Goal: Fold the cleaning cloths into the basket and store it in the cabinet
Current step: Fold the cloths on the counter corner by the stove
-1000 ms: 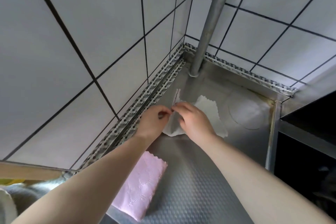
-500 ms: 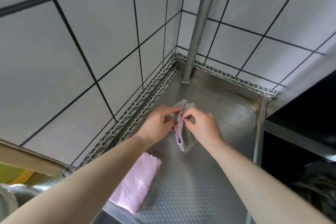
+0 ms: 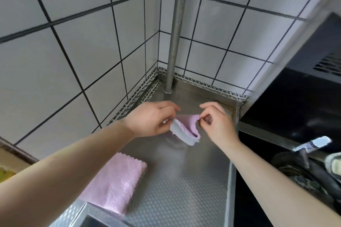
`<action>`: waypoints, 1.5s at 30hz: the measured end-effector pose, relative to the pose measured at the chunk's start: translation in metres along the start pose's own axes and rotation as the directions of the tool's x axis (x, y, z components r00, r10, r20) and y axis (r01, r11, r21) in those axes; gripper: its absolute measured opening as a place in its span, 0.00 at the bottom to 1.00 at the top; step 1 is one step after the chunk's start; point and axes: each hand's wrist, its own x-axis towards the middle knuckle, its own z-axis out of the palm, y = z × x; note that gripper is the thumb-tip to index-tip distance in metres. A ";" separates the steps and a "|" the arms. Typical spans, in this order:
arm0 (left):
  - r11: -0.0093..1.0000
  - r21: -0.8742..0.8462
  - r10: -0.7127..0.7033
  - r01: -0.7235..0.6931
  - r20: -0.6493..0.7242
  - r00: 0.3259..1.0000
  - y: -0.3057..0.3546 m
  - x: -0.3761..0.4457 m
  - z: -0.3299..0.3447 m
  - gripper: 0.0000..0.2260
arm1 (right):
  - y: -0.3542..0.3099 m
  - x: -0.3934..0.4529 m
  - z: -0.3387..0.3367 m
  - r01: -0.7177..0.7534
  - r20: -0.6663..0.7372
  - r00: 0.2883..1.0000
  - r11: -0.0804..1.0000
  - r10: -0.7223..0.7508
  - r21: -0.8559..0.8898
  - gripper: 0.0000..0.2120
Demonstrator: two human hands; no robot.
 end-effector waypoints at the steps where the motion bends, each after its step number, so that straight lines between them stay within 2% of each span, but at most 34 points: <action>1: 1.000 -0.004 0.003 -0.003 0.005 1.000 -0.002 0.001 -0.002 0.05 | 0.004 0.000 -0.009 -0.029 -0.001 1.000 1.000 0.029 -0.010 0.08; 3: 0.999 -0.004 -0.040 0.040 0.027 0.999 -0.006 0.005 -0.007 0.03 | 0.011 0.002 -0.024 -0.138 0.009 0.990 0.990 0.139 -0.022 0.09; 5: 0.983 -0.020 -0.179 0.181 0.077 0.981 -0.012 0.010 -0.010 0.08 | 0.019 0.005 -0.038 -0.210 0.003 0.977 0.974 0.211 -0.085 0.08; 7: 0.941 -0.066 -0.322 0.332 0.124 0.939 -0.019 0.016 -0.015 0.16 | 0.026 0.010 -0.053 -0.215 -0.012 0.976 0.966 0.216 -0.142 0.05; 8: 0.938 -0.058 -0.333 0.342 0.121 0.935 -0.022 0.020 -0.017 0.16 | 0.028 0.013 -0.060 -0.203 -0.020 0.979 0.964 0.203 -0.173 0.04; 11: 0.956 0.108 -0.278 0.274 0.022 0.960 -0.026 0.038 -0.032 0.05 | 0.029 0.026 -0.079 -0.139 -0.019 0.990 0.955 0.139 -0.262 0.08; 14: 0.947 0.244 -0.183 0.210 -0.129 0.975 -0.026 0.058 -0.051 0.06 | 0.026 0.039 -0.094 -0.078 -0.047 0.997 0.943 0.066 -0.323 0.09; 18: 0.922 0.328 -0.120 0.205 -0.260 0.958 -0.014 0.070 -0.070 0.07 | 0.022 0.041 -0.110 -0.088 -0.159 0.986 0.956 0.045 -0.280 0.09; 23: 0.924 0.346 -0.076 0.163 -0.253 0.965 0.005 0.051 -0.068 0.06 | 0.020 0.011 -0.111 -0.101 -0.212 0.977 0.954 0.041 -0.282 0.07; 25: 0.930 0.348 -0.056 0.119 -0.185 0.981 0.012 0.028 -0.055 0.06 | 0.025 -0.014 -0.104 -0.063 -0.212 0.977 0.929 -0.017 -0.365 0.05; 27: 0.946 0.311 -0.074 0.091 -0.069 0.995 0.018 -0.003 -0.035 0.07 | 0.030 -0.047 -0.092 -0.072 -0.167 0.986 0.907 0.002 -0.416 0.04; 30: 0.976 0.187 -0.143 0.109 0.180 0.973 0.031 -0.047 0.000 0.08 | 0.040 -0.101 -0.066 -0.096 0.033 0.993 0.921 0.117 -0.377 0.06; 32: 0.971 0.163 -0.224 0.172 0.398 0.890 0.052 -0.067 0.019 0.07 | 0.046 -0.137 -0.049 -0.165 0.195 0.952 0.931 0.237 -0.325 0.07; 35: 0.943 0.143 -0.323 0.299 0.601 0.731 0.074 -0.092 0.046 0.10 | 0.049 -0.180 -0.037 -0.335 0.348 0.845 0.909 0.406 -0.247 0.13; 37: 0.932 0.093 -0.324 0.351 0.651 0.686 0.080 -0.104 0.061 0.10 | 0.048 -0.200 -0.035 -0.397 0.406 0.780 0.878 0.476 -0.268 0.13; 39: 0.904 0.046 -0.344 0.425 0.668 0.660 0.084 -0.111 0.067 0.08 | 0.047 -0.209 -0.037 -0.423 0.413 0.754 0.858 0.512 -0.292 0.10; 42: 0.851 0.041 -0.411 0.524 0.673 0.615 0.092 -0.114 0.073 0.09 | 0.050 -0.214 -0.041 -0.449 0.405 0.752 0.854 0.519 -0.261 0.04; 45: 0.785 0.032 -0.481 0.618 0.660 0.577 0.096 -0.115 0.076 0.12 | 0.054 -0.216 -0.043 -0.468 0.395 0.756 0.853 0.522 -0.230 0.03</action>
